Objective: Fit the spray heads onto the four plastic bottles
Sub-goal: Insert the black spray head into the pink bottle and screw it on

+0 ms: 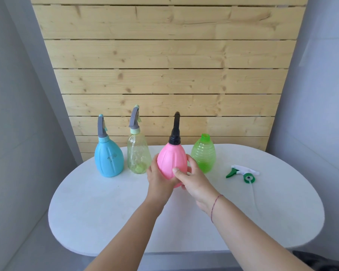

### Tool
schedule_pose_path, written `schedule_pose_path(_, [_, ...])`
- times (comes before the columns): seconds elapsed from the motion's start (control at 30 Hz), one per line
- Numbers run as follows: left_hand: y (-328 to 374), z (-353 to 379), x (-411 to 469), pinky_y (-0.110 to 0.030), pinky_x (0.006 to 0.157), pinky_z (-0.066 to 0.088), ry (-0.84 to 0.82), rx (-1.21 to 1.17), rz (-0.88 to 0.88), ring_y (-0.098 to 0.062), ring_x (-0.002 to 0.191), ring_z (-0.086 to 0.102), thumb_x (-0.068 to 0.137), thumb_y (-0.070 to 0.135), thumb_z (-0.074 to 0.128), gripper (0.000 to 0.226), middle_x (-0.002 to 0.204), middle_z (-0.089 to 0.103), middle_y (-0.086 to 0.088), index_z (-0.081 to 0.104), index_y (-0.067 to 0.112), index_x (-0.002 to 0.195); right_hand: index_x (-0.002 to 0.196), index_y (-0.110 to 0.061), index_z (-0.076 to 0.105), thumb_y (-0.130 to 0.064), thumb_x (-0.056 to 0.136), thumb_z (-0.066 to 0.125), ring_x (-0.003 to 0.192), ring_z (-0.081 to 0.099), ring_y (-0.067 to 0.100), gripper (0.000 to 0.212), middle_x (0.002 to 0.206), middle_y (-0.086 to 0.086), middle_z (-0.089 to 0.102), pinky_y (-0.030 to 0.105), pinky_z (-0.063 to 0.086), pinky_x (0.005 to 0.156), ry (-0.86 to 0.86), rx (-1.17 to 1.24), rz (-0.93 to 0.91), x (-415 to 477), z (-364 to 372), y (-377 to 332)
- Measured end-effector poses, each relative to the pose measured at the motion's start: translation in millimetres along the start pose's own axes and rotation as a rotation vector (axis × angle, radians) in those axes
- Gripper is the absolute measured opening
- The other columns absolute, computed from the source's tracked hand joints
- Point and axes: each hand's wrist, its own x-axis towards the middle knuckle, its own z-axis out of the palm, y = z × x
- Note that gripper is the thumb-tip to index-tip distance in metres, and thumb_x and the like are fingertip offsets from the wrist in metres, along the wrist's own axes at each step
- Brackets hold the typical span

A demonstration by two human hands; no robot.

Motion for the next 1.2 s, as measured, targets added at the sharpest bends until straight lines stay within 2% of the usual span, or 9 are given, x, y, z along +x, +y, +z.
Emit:
schedule_pose_path(0.13, [0,1,28,-0.046,0.089,0.056,-0.004,-0.021,0.033,-0.025,0.12,0.051,0.065,0.012,0.079,0.094,0.133,0.041,-0.006,0.029,0.025,0.144,0.148,-0.029,0.021,-0.027,0.089,0.06,0.128,0.05,0.022,0.071,0.144,0.003,0.046,0.039,0.044,0.105,0.036,-0.04,-0.043,30,10,2])
schedule_pose_path(0.27, [-6,6,55,-0.032,0.083,0.055,0.012,-0.049,0.029,-0.022,0.114,0.056,0.071,0.005,0.075,0.083,0.127,0.052,-0.004,0.032,0.024,0.139,0.149,-0.026,0.021,-0.025,0.09,0.058,0.126,0.05,0.022,0.07,0.143,0.004,0.046,0.028,0.045,0.091,0.055,-0.055,-0.062,60,14,2])
schedule_pose_path(0.47, [-20,15,76,-0.014,0.068,0.048,0.03,-0.033,0.012,-0.02,0.109,0.058,0.073,0.005,0.073,0.085,0.125,0.053,-0.005,0.027,0.021,0.143,0.15,-0.027,0.018,-0.026,0.091,0.057,0.127,0.049,0.022,0.071,0.144,0.003,0.046,0.037,0.042,0.104,0.077,-0.06,-0.039,83,14,12])
schedule_pose_path(0.63, [-27,17,80,-0.036,0.089,0.052,0.037,0.009,0.011,-0.026,0.114,0.057,0.073,0.004,0.072,0.088,0.128,0.051,-0.009,0.024,0.019,0.144,0.151,-0.028,0.015,-0.026,0.091,0.057,0.128,0.048,0.022,0.072,0.145,0.003,0.046,0.04,0.041,0.107,0.06,-0.073,-0.03,89,14,20])
schedule_pose_path(0.93, [-23,18,73,-0.048,0.107,0.041,0.047,0.062,-0.047,-0.029,0.13,0.044,0.079,0.012,0.071,0.092,0.144,0.038,-0.012,0.011,0.012,0.149,0.152,-0.029,0.007,-0.03,0.093,0.053,0.135,0.04,0.019,0.075,0.152,-0.002,0.037,0.034,0.034,0.111,0.011,-0.091,0.01,92,13,21])
schedule_pose_path(1.03, [-20,18,65,-0.046,0.103,0.044,0.063,0.09,-0.088,-0.029,0.125,0.049,0.079,0.015,0.073,0.084,0.138,0.045,-0.013,0.02,0.007,0.145,0.151,-0.02,0.015,-0.032,0.094,0.051,0.134,0.042,0.021,0.068,0.149,0.001,0.04,0.038,0.034,0.111,0.038,-0.107,0.059,87,13,22])
schedule_pose_path(1.1, [-17,18,58,-0.045,0.1,0.047,0.078,0.095,-0.12,-0.031,0.121,0.051,0.076,0.014,0.076,0.078,0.131,0.048,-0.014,0.029,0.005,0.137,0.136,-0.01,0.036,-0.031,0.093,0.051,0.121,0.05,0.021,0.05,0.131,0.004,0.052,0.033,0.044,0.097,0.049,-0.121,0.077,80,12,22])
schedule_pose_path(1.17, [-16,19,49,-0.042,0.099,0.045,0.101,0.089,-0.147,-0.033,0.124,0.048,0.073,0.015,0.078,0.077,0.129,0.045,-0.013,0.032,0.002,0.132,0.123,-0.011,0.048,-0.029,0.093,0.052,0.109,0.053,0.019,0.035,0.116,0.002,0.056,0.025,0.041,0.082,0.051,-0.133,0.074,69,9,20])
schedule_pose_path(1.2, [-13,19,42,-0.036,0.098,0.042,0.109,0.087,-0.163,-0.032,0.128,0.043,0.073,0.015,0.078,0.082,0.133,0.04,-0.011,0.027,0.001,0.137,0.123,-0.012,0.051,-0.028,0.093,0.053,0.109,0.053,0.018,0.034,0.115,0.001,0.057,0.025,0.039,0.083,0.05,-0.144,0.069,63,5,18])
